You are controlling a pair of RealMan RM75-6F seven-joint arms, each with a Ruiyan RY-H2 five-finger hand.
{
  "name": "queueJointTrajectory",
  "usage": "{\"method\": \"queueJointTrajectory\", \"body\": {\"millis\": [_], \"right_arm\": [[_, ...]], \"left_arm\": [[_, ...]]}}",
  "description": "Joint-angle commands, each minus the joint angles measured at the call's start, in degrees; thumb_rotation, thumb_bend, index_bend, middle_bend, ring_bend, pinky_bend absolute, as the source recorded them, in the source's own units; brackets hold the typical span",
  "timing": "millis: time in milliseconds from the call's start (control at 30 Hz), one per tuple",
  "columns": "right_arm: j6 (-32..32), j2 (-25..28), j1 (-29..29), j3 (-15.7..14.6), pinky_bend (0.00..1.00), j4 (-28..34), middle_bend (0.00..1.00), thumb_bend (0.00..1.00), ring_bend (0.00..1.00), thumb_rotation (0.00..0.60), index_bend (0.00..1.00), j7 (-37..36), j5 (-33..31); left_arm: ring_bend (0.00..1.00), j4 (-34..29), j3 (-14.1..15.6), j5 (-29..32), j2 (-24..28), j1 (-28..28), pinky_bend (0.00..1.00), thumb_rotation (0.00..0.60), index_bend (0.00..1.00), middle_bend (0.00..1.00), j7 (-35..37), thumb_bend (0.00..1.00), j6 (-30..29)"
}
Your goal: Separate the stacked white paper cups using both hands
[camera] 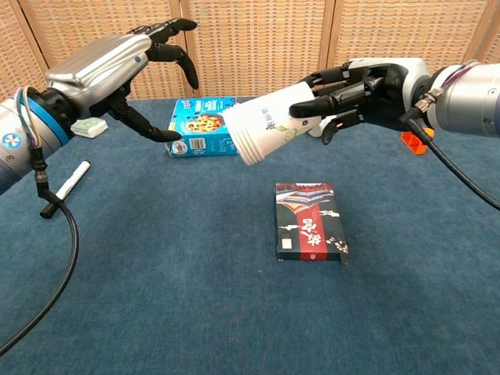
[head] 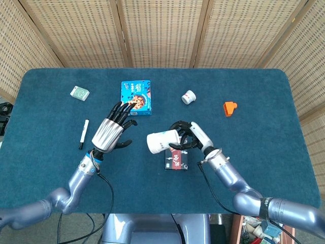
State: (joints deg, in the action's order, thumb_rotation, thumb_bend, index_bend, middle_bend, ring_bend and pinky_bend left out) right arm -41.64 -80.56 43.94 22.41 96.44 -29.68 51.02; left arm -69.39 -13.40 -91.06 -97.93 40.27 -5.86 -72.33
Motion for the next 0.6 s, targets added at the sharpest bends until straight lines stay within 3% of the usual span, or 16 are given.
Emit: {"method": "queueJointTrajectory", "body": {"millis": [33, 600], "right_arm": [[0.0, -0.2, 0.0, 0.0, 0.61, 0.0, 0.62, 0.53, 0.49, 0.6, 0.55, 0.3, -0.1], [1.0, -1.1, 0.0, 0.6, 0.61, 0.4, 0.62, 0.55, 0.49, 0.6, 0.55, 0.8, -0.6]], "left_arm": [[0.0, 0.4, 0.2, 0.1, -0.9, 0.6, 0.0, 0.6, 0.42, 0.0, 0.2, 0.17, -0.2], [0.0, 3.4, 0.7, -0.1, -6.5, 2.4, 0.0, 0.6, 0.49, 0.0, 1.2, 0.33, -3.7]]}}
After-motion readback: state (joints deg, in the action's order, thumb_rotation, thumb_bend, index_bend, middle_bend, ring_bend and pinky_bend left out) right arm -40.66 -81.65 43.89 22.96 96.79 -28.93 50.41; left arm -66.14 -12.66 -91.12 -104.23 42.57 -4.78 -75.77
